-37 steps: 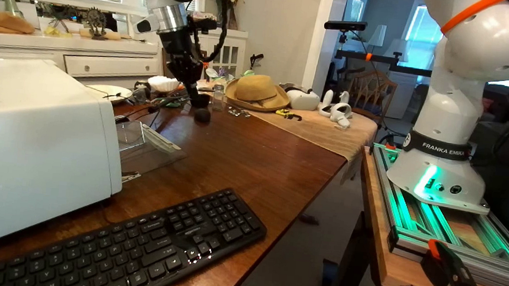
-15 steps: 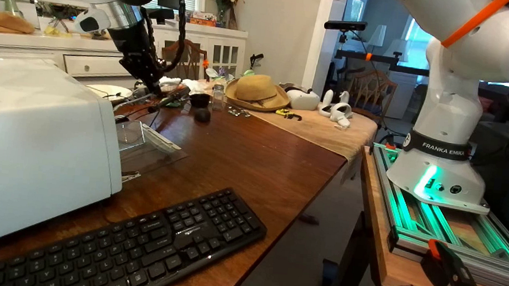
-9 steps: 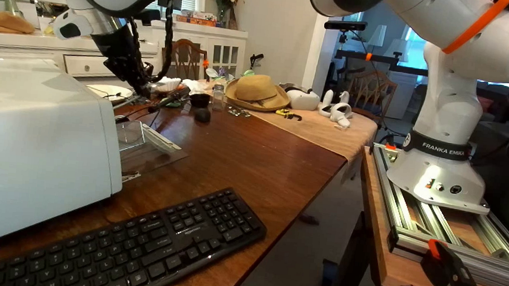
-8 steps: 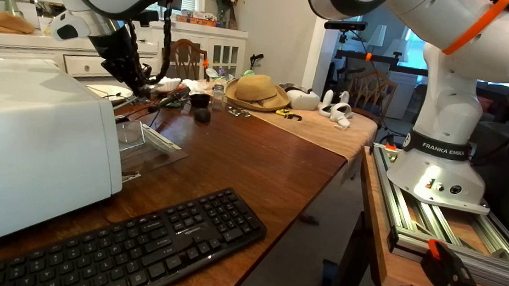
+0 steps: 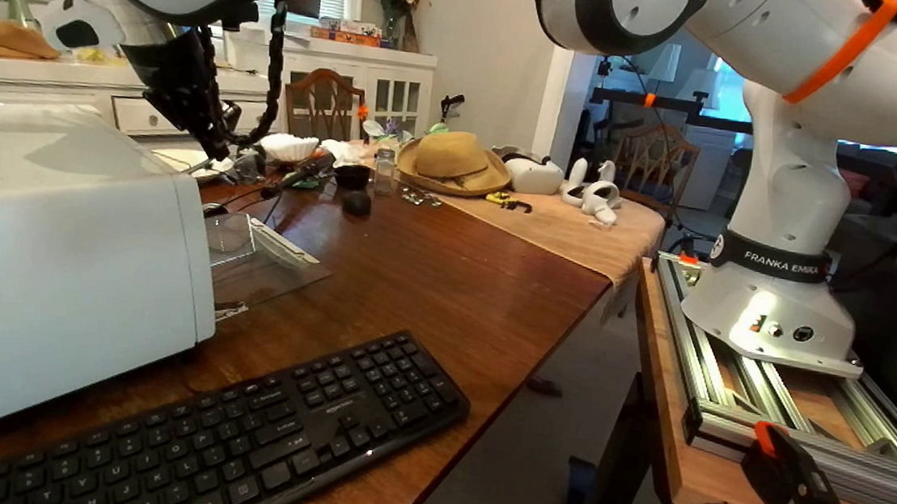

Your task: Use the silver spoon to pull out the oven rack then put the blue masking tape on top of the oven.

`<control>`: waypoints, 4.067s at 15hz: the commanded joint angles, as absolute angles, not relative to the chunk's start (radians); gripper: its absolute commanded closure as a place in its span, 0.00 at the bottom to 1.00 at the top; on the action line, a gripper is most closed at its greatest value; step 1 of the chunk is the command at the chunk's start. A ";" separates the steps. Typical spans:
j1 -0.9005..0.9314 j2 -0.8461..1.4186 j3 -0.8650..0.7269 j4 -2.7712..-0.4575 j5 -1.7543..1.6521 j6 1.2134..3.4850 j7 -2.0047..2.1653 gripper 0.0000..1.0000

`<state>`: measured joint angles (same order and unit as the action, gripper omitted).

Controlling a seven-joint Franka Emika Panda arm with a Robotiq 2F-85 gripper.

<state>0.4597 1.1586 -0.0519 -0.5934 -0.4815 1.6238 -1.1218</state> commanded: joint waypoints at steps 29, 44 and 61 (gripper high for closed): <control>0.490 1.267 -0.127 -0.459 -0.456 1.689 -1.070 0.98; 0.560 1.332 -0.119 -0.460 -0.442 1.662 -0.866 0.98; 0.521 1.336 -0.098 -0.439 -0.403 1.089 -0.448 0.98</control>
<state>0.5380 1.3155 -0.1153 -0.4603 -0.4296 1.1651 -0.4830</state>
